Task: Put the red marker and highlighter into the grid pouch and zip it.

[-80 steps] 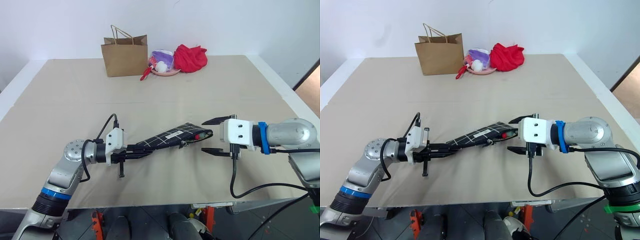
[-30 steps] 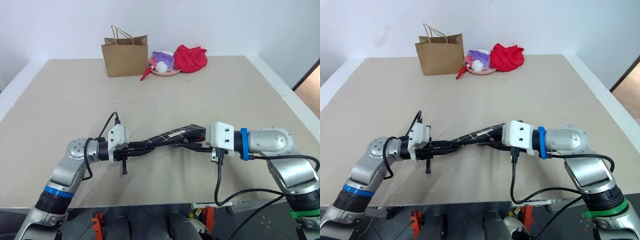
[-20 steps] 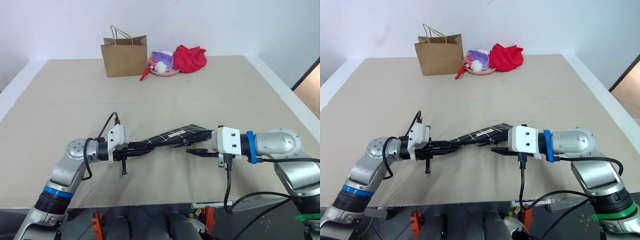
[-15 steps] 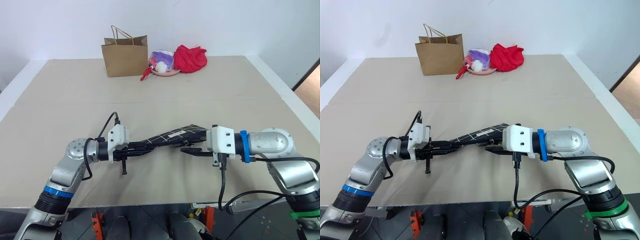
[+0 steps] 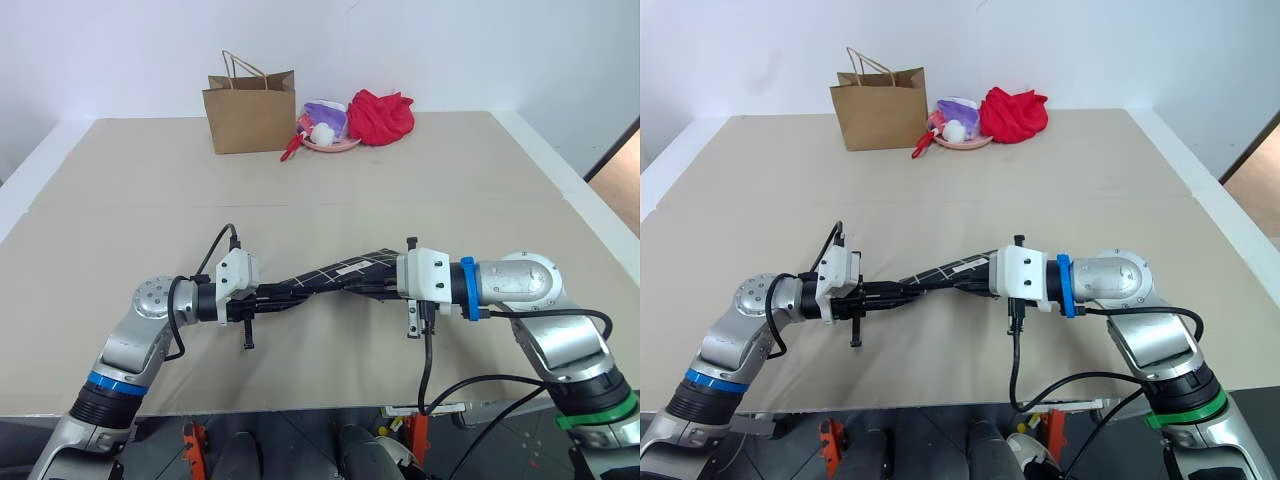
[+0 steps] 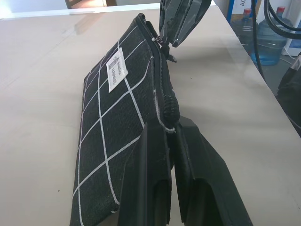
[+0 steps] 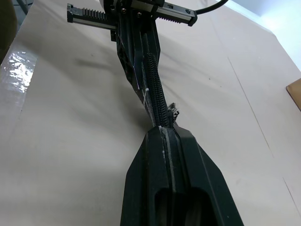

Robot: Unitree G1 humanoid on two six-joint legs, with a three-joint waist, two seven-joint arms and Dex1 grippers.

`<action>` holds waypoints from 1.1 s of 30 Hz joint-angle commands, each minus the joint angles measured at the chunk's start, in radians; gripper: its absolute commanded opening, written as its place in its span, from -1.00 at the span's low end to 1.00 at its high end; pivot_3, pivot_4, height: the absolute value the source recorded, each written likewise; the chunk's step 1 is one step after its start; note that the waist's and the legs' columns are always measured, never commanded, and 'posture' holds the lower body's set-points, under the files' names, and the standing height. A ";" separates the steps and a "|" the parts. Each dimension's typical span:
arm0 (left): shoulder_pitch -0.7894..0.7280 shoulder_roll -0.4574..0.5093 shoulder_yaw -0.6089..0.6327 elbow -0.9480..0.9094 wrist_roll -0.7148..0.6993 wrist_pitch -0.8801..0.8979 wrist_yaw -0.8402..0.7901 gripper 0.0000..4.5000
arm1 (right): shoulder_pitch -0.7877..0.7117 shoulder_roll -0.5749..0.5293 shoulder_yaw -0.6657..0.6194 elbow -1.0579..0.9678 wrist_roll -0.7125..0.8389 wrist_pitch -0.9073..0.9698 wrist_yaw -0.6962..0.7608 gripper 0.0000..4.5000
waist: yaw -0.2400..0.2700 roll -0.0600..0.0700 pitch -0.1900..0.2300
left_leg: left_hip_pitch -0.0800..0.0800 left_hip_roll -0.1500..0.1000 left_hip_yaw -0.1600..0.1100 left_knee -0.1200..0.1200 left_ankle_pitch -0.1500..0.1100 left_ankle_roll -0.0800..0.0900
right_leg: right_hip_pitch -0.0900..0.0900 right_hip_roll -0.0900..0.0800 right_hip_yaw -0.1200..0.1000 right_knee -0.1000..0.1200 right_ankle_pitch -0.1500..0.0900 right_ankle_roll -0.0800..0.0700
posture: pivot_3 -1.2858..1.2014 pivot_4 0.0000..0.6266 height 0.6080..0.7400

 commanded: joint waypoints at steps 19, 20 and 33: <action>-0.027 0.003 0.025 0.012 0.003 -0.023 0.001 -1.00 | 0.110 -0.042 -0.187 -0.074 0.081 0.049 -0.094 -0.96 | -0.003 0.000 0.000 | 0.000 0.000 0.000 0.000 0.000 0.000 | 0.000 0.000 0.000 0.000 0.000 -0.001 | 0.03 -0.52 1.00; -0.028 0.003 0.024 0.013 0.004 -0.024 0.000 -1.00 | 0.112 -0.043 -0.191 -0.074 0.081 0.049 -0.098 -0.96 | -0.003 0.000 0.000 | 0.000 0.000 0.000 0.000 0.000 0.000 | 0.000 0.000 0.000 0.000 0.000 -0.001 | 0.03 -0.52 1.00; -0.030 0.006 0.019 0.022 0.009 -0.030 -0.008 -1.00 | 0.185 -0.108 -0.301 -0.020 0.089 0.004 -0.089 -0.96 | 0.000 0.000 0.000 | 0.000 0.000 0.000 0.000 0.000 0.000 | 0.000 0.000 0.000 0.000 0.000 0.000 | 0.03 -0.52 1.00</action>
